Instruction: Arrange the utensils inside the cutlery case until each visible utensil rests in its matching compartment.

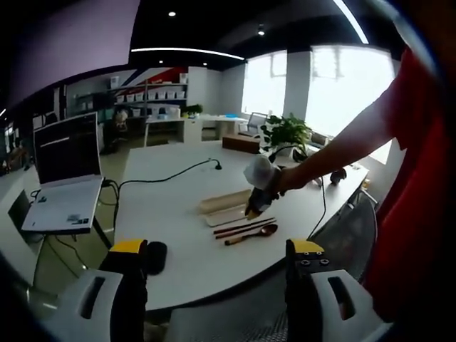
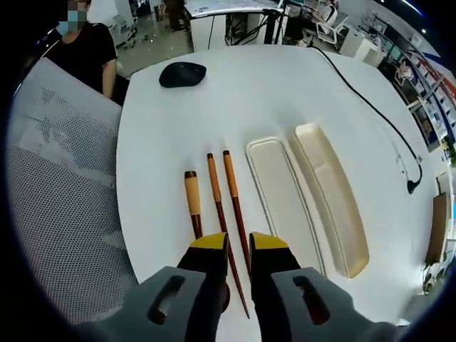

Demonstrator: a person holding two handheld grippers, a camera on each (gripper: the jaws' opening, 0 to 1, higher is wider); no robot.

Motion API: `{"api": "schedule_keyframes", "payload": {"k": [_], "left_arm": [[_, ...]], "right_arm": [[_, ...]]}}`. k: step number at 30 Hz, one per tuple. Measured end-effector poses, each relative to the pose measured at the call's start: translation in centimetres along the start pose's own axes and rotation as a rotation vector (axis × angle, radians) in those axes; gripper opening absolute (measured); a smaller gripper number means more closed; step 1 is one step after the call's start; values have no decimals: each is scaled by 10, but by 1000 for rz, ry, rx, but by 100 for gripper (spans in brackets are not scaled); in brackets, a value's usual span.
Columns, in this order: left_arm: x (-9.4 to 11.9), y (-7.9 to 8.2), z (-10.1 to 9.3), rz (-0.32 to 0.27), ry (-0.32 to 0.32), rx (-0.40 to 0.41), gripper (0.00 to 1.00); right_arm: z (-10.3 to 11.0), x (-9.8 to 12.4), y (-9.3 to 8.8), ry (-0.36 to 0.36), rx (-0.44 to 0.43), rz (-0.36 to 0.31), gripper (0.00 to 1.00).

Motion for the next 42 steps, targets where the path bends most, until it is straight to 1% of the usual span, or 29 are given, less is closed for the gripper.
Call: {"api": "schedule_keyframes", "payload": {"k": [3, 5, 7, 11, 12, 13, 14, 16, 19, 22, 24, 26, 28, 31, 34, 42], "left_arm": [[0, 1, 0, 2, 4, -7, 81], [0, 1, 1, -2, 6, 0, 81], [1, 0, 2, 0, 8, 5, 81], [3, -3, 4, -6, 23, 7, 81], [4, -4, 4, -18, 27, 17, 81], [4, -6, 5, -14, 25, 36, 81], [3, -9, 6, -5, 22, 53, 81], [3, -8, 5, -3, 21, 36, 81], [2, -8, 4, 5, 25, 22, 82], [1, -5, 4, -4, 20, 27, 82], [1, -4, 4, -11, 19, 26, 82], [1, -5, 4, -8, 17, 29, 82], [0, -7, 3, 3, 13, 17, 81], [0, -10, 2, 18, 15, 5, 78], [2, -8, 0, 4, 6, 17, 78], [4, -12, -1, 3, 11, 27, 78]], "right_arm": [[0, -4, -1, -14, -8, 2, 8], [-3, -7, -1, -20, -7, 2, 6], [-2, -10, -2, 0, -3, 10, 6], [0, -8, 0, 10, -7, 15, 6], [-1, -8, 1, 7, -13, 5, 7], [1, -8, 3, 14, -17, -11, 7], [0, -9, 3, 15, -15, -9, 8], [-1, -9, 4, -2, -4, 3, 9], [0, -10, 5, -1, -6, -1, 10], [3, -9, 5, -7, 26, -3, 7], [2, -10, 4, -11, 36, 8, 7], [1, -10, 2, -15, 29, 20, 8], [0, -9, 4, -8, 21, -1, 6], [-1, -10, 3, -9, 19, 5, 8], [-2, -11, 4, -8, 14, 4, 9], [-4, -9, 9, -3, 11, -6, 8]]}}
Point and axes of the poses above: the point that each gripper's makers call its tool centre point, and the gripper's own axes: x roughly backward along the fingers, z roughly to its left, y roughly out of its top, the point moved 3 cm from there along x, roughly backward along the fingers, and after that the axes turned 9 degrees about z, right-handed, at the moved point
